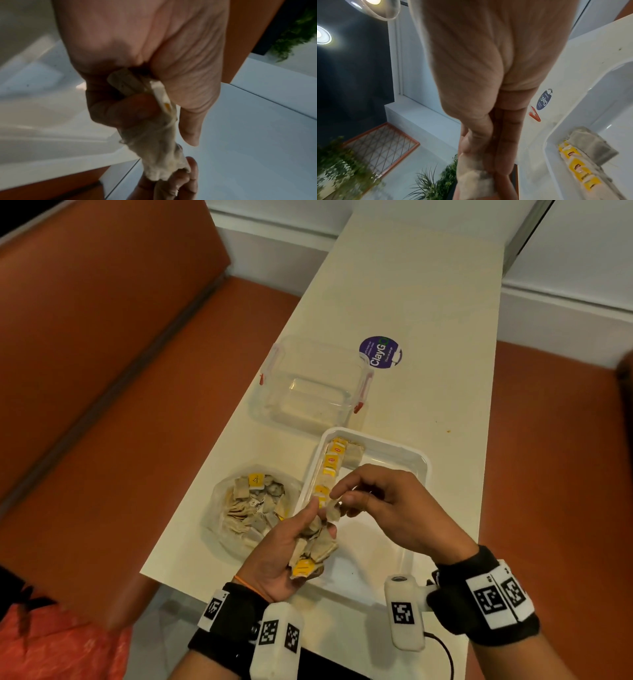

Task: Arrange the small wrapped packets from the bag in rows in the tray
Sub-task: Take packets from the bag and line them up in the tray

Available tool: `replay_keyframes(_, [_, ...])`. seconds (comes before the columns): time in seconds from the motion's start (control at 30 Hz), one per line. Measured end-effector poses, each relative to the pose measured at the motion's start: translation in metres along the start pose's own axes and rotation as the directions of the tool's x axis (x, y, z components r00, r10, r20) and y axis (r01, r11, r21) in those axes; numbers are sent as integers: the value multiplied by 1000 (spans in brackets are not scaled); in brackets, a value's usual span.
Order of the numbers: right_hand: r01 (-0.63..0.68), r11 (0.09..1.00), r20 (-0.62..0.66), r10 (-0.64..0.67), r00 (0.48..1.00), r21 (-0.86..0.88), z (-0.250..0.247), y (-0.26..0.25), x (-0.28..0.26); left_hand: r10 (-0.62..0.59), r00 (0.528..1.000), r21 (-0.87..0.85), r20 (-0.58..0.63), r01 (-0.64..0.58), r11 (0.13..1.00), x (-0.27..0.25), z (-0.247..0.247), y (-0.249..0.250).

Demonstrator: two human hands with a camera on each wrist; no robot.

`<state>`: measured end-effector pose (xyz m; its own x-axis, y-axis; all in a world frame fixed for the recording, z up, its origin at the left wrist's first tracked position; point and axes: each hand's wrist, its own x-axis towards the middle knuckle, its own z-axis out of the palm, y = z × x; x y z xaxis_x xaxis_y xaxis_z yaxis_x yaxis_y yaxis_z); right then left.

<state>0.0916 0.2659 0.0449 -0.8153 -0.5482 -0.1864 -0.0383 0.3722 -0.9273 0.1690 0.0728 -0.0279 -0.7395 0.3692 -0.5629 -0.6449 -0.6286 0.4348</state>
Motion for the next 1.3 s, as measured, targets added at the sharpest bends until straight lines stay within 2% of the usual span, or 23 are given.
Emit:
replay_keyframes(0.17, [58,997,52,-60,997,44,-9,-1,-1,-4,995,-2,96,4,1000,4,7,-2])
replay_keyframes(0.3, [-18,1000,94,18,995,-2,-19,4,-1,29,1000,22,-12,-29,999,4,12,-5])
replay_keyframes(0.4, [-133,983,150,114,982,127,-21,9,-5,117,989,125,-91,-105,987,4,17,-6])
replay_keyframes(0.5, [-209,888,11,224,975,409,-11,22,-4,206,966,214,-155,-171,962,6,21,-7])
replay_keyframes(0.63, [-261,736,-109,413,904,624,9,44,2,278,928,282,-248,-206,937,13,19,-12])
replay_keyframes(0.7, [-266,656,-108,471,875,706,16,50,3,303,916,296,-262,-222,929,16,18,-14])
replay_keyframes(0.83, [-285,504,-10,504,864,816,22,59,3,312,911,294,-269,-231,927,20,19,-16])
replay_keyframes(0.9, [-312,516,14,502,865,798,23,62,3,306,909,290,-284,-222,931,23,18,-17])
replay_keyframes(1.0, [-357,626,-22,513,858,693,23,69,6,301,900,312,-317,-200,929,27,15,-19])
replay_keyframes(1.07, [-353,667,-44,500,865,656,22,74,9,289,896,291,-337,-193,937,29,12,-21])
replay_keyframes(1.2, [-342,701,-59,480,875,626,20,88,22,242,890,243,-387,-155,958,32,8,-22])
replay_keyframes(1.3, [-333,717,-142,515,845,613,18,103,42,204,878,203,-434,-125,971,30,4,-22])
